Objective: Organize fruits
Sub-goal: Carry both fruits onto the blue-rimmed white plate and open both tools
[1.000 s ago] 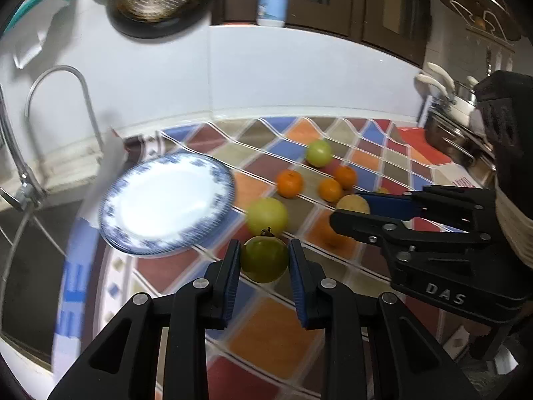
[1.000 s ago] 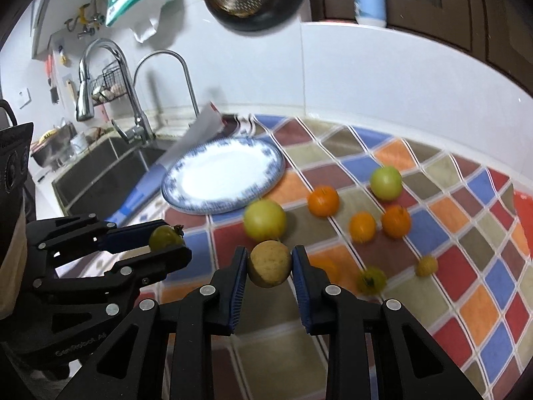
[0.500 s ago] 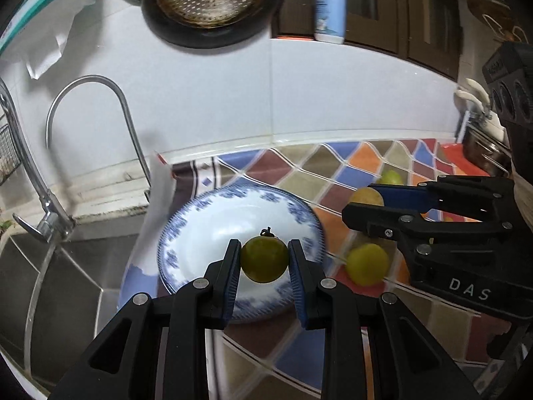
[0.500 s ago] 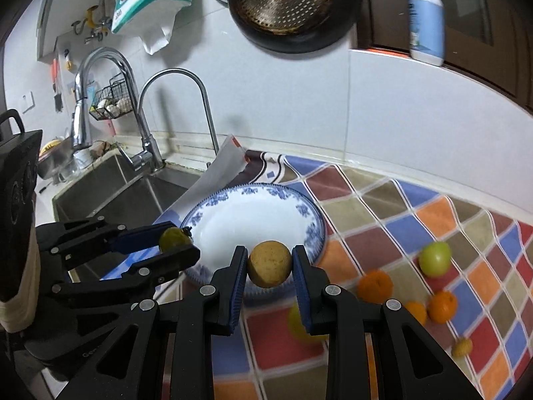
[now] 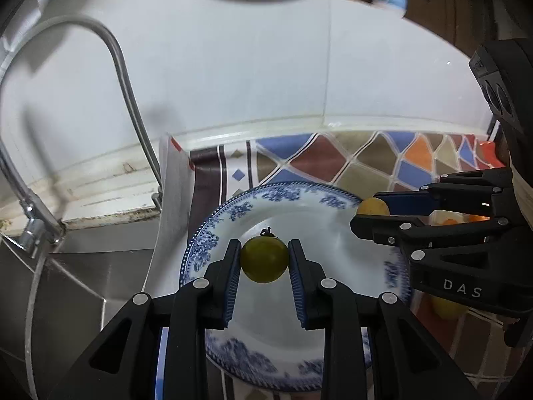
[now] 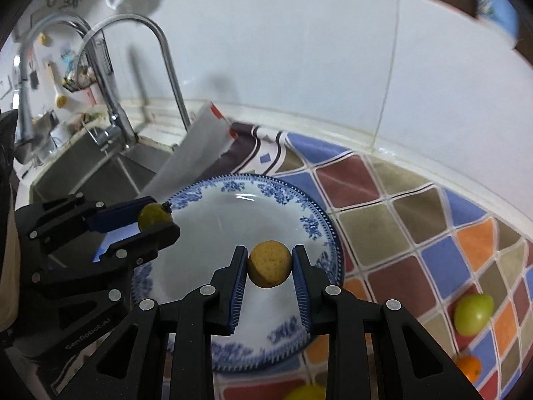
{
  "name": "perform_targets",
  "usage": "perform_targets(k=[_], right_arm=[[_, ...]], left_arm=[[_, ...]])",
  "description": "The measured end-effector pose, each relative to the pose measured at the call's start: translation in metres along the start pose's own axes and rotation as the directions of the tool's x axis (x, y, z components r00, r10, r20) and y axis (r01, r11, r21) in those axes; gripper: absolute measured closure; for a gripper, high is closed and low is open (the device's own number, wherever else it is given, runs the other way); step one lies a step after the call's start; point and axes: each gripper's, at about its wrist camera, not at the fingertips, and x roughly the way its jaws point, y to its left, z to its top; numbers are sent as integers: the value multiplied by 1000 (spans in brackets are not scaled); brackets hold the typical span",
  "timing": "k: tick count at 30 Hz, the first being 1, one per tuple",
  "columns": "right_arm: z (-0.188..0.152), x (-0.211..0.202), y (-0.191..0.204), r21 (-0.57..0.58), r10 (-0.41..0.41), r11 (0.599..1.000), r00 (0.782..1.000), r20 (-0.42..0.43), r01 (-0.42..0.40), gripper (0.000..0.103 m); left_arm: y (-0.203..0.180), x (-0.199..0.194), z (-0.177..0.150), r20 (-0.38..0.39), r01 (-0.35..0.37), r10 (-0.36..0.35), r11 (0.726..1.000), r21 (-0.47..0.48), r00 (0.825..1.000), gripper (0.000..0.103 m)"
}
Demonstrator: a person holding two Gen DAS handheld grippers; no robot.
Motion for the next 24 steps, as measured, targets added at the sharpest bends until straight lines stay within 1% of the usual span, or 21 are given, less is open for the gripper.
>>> perform_targets(k=[5,10,13,15,17,19,20,21,24], right_arm=[[8,35,-7,-5,8,1000,997,-81,-9,75],[13,54,-12,-12,7,1000,992,-124,-9,75],[15,59,-14,-7,11,1000,991,-136,-12,75],[15,60,-15,-6,10,1000,991,-135,-10,75],[16,60,-15,-11,7,1000,991,-134,-9,74],[17,56,-13,-22,-7,1000,991,-137,4,65],[17,53,-12,-25,-12,1000,992,-128,9,64],[16,49,-11,-29,-13,1000,993,-115,10,64],[15,34,-9,-29,-23,999,996,-87,21,64]], left_arm=[[6,29,1,-47,-4,5,1000,8,999,74],[8,50,1,-88,5,-5,1000,8,996,74],[9,56,1,-92,13,-13,1000,-5,996,73],[9,56,0,-91,10,-11,1000,-11,996,66],[9,54,-1,-92,-1,0,1000,-14,996,64],[11,47,0,-81,-5,3,1000,-24,997,61],[11,42,0,-74,-14,12,1000,-28,997,57],[11,36,0,-67,-27,25,999,-31,997,55],[9,16,0,-35,-35,34,999,-30,999,52]])
